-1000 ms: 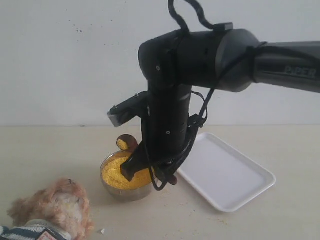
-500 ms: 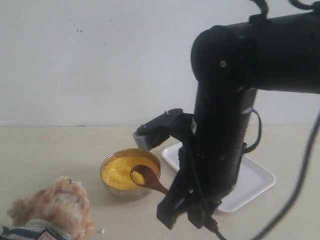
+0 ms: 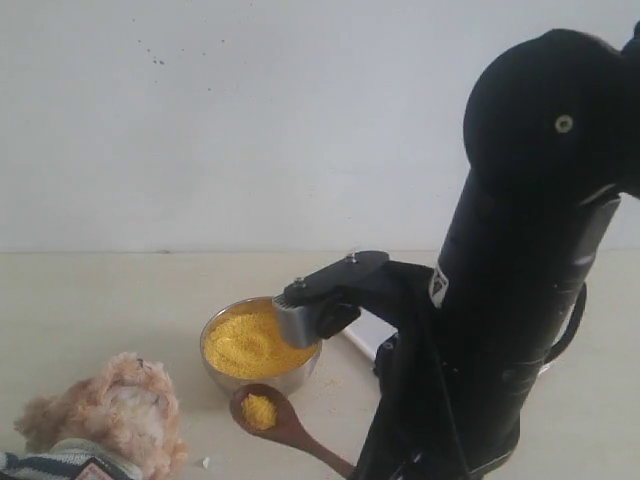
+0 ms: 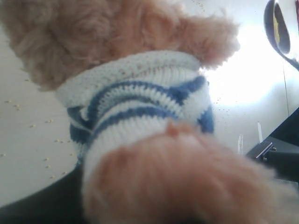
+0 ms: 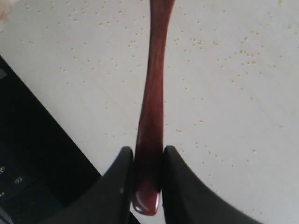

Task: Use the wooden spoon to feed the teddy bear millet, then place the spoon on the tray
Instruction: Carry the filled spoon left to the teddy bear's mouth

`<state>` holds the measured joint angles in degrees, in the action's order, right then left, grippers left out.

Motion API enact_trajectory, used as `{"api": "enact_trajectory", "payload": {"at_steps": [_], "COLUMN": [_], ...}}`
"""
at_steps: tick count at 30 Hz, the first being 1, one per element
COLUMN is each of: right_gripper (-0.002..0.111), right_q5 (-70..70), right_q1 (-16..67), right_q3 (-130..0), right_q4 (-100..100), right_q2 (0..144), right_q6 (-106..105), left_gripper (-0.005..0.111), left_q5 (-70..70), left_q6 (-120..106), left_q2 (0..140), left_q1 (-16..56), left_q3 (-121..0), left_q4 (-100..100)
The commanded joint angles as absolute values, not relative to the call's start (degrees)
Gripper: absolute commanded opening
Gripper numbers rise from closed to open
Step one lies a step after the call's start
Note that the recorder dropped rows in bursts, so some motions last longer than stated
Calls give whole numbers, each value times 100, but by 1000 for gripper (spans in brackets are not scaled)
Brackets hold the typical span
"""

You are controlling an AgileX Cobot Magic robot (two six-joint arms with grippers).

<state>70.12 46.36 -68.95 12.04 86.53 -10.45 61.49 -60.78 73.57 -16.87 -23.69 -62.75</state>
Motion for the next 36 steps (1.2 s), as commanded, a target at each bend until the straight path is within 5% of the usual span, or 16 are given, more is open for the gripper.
{"api": "enact_trajectory", "payload": {"at_steps": [1,19,36], "right_gripper": [0,0,0], "right_q5": [6921,6996,6996], "right_q1": [5156,5992,7106], "right_q3": [-6899,-8928,-8931], "right_q4": [1013,-659,-3190], "right_q2": [8579,10223,10751], "right_q6": [-1072,-757,176], "left_gripper": [4,4,4], "left_q5": [6237,6237,6237], "left_q6": [-6114,-6114,-6114], "left_q2": [7362,7362,7362], "left_q1": [-1705,-1705,-1705], "left_q3": [-2359,-2359,-2359], "left_q4": [-6379,-6379,-6379]}}
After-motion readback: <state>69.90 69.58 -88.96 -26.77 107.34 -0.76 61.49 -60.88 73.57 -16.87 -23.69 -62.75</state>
